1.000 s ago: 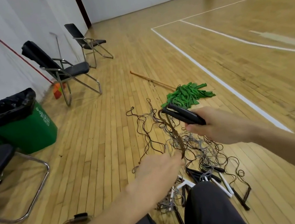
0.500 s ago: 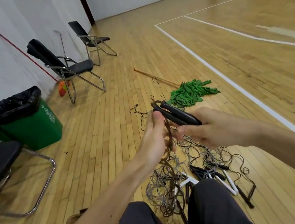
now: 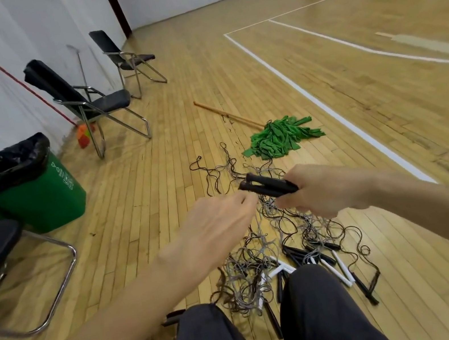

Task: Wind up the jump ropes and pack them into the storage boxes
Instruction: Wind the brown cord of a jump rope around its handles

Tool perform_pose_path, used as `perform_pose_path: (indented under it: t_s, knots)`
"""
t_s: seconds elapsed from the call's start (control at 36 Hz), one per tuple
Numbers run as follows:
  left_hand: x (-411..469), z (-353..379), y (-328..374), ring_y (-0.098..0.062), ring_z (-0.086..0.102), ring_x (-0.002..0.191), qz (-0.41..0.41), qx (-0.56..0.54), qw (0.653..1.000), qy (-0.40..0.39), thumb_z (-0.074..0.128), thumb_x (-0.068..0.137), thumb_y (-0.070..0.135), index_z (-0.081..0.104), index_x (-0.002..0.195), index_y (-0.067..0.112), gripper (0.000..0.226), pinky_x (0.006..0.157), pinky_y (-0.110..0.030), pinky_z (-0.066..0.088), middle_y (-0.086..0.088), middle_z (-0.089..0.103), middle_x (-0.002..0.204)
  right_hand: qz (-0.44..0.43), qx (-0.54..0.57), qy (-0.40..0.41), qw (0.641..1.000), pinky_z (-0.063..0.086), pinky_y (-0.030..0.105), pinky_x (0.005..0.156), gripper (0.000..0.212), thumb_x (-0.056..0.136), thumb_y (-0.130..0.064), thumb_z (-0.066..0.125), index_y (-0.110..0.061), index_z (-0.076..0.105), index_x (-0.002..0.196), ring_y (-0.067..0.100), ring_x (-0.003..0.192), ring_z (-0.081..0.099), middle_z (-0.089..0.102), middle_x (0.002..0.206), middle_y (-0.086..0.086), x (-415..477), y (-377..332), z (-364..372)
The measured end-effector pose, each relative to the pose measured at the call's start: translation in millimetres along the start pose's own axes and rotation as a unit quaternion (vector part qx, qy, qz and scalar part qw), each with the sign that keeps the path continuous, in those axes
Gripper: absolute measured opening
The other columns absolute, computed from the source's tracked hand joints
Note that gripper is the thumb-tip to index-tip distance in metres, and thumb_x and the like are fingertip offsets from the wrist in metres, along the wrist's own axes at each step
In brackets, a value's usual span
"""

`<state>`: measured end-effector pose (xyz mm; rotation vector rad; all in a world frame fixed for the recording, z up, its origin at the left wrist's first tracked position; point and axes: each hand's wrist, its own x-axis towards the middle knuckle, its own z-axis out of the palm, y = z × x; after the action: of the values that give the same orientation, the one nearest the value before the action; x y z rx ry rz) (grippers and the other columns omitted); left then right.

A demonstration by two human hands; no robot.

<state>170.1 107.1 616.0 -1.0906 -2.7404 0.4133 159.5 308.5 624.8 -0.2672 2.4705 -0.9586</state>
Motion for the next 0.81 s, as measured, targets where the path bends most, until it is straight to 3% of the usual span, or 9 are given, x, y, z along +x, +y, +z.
perform_pose_path:
  t_s: [0.06,0.11,0.22,0.31,0.36,0.44,0.58,0.67,0.81]
  knots:
    - [-0.3,-5.6,-4.3,-0.016,0.053,0.086,0.047,0.019,0.999,0.001,0.034,0.108,0.012,0.039,0.131,0.009,0.024,0.064,-0.026,0.045,-0.004,0.053,0.115,0.005,-0.046,-0.03,0.998,0.038,0.026,0.044,0.02,0.103,-0.028,0.057,-0.021,0.051,0.086,0.017,0.052,0.044,0.051,0.075,0.007,1.9,-4.0,4.4]
    - [-0.3,-10.4,-9.0,-0.016,0.054,0.094,0.091,0.005,0.996,-0.001,0.037,0.108,0.024,0.044,0.13,0.012,0.026,0.069,-0.026,0.048,-0.003,0.053,0.121,0.004,-0.075,-0.067,0.995,0.039,0.024,0.043,0.021,0.104,-0.026,0.056,-0.019,0.051,0.085,0.017,0.053,0.043,0.05,0.075,0.008,1.7,-7.6,8.4]
    - [-0.3,-22.7,-20.7,-0.005,0.041,0.077,0.116,-0.108,0.987,-0.034,0.049,0.102,0.038,0.056,0.113,0.021,0.022,0.061,-0.018,0.035,0.011,0.044,0.095,-0.021,-0.111,-0.125,0.986,0.037,0.026,0.047,0.025,0.104,-0.026,0.056,-0.016,0.051,0.081,0.019,0.055,0.04,0.046,0.07,0.005,-3.2,-10.2,11.0]
    - [-0.3,-34.1,-27.8,-0.001,0.046,0.074,0.094,-0.216,0.971,-0.035,0.069,0.09,0.042,0.052,0.09,0.03,0.02,0.072,-0.016,0.035,0.013,0.054,0.082,-0.064,-0.125,-0.158,0.977,0.037,0.033,0.056,0.025,0.103,-0.028,0.057,-0.016,0.053,0.082,0.023,0.064,0.042,0.046,0.07,0.003,-9.2,-11.5,9.5]
    - [0.1,-40.8,-29.1,-0.006,0.052,0.072,0.068,-0.29,0.953,-0.054,0.08,0.08,0.041,0.056,0.082,0.029,0.026,0.075,-0.019,0.039,0.009,0.058,0.073,-0.094,-0.148,-0.164,0.971,0.037,0.028,0.056,0.022,0.102,-0.031,0.057,-0.016,0.056,0.086,0.017,0.064,0.044,0.048,0.07,0.0,-13.8,-12.5,8.1]
    - [-0.7,-50.0,-31.1,-0.006,0.058,0.067,0.053,-0.411,0.906,-0.086,0.089,0.072,0.029,0.066,0.08,0.025,0.025,0.065,-0.017,0.044,0.008,0.063,0.073,-0.143,-0.156,-0.166,0.963,0.038,0.028,0.057,0.021,0.102,-0.035,0.057,-0.019,0.058,0.09,0.012,0.062,0.046,0.052,0.073,0.0,-20.8,-12.2,8.0]
    - [-5.3,-55.0,-36.0,-0.003,0.056,0.067,0.054,-0.558,0.821,-0.103,0.09,0.07,0.01,0.068,0.083,0.017,0.027,0.064,-0.016,0.043,0.001,0.065,0.079,-0.201,-0.144,-0.136,0.959,0.044,0.037,0.061,0.021,0.101,-0.039,0.057,-0.019,0.058,0.094,0.013,0.063,0.049,0.059,0.08,0.008,-28.5,-7.8,6.3]
    - [-5.7,-52.2,-38.5,-0.01,0.06,0.071,0.042,-0.629,0.771,-0.095,0.088,0.068,0.014,0.065,0.083,0.017,0.028,0.064,-0.022,0.048,0.004,0.063,0.08,-0.244,-0.107,-0.114,0.957,0.046,0.037,0.06,0.02,0.102,-0.037,0.056,-0.018,0.058,0.096,0.012,0.062,0.05,0.059,0.08,0.005,-29.8,-6.6,6.7]
    - [2.8,-44.6,-33.3,-0.018,0.06,0.068,0.018,-0.737,0.671,-0.08,0.075,0.072,0.025,0.068,0.072,0.022,0.008,0.062,-0.027,0.052,-0.003,0.059,0.077,-0.298,-0.033,-0.082,0.951,0.041,0.023,0.055,0.016,0.102,-0.034,0.055,-0.018,0.058,0.099,0.006,0.059,0.046,0.05,0.073,-0.01,-29.3,-8.7,10.3]
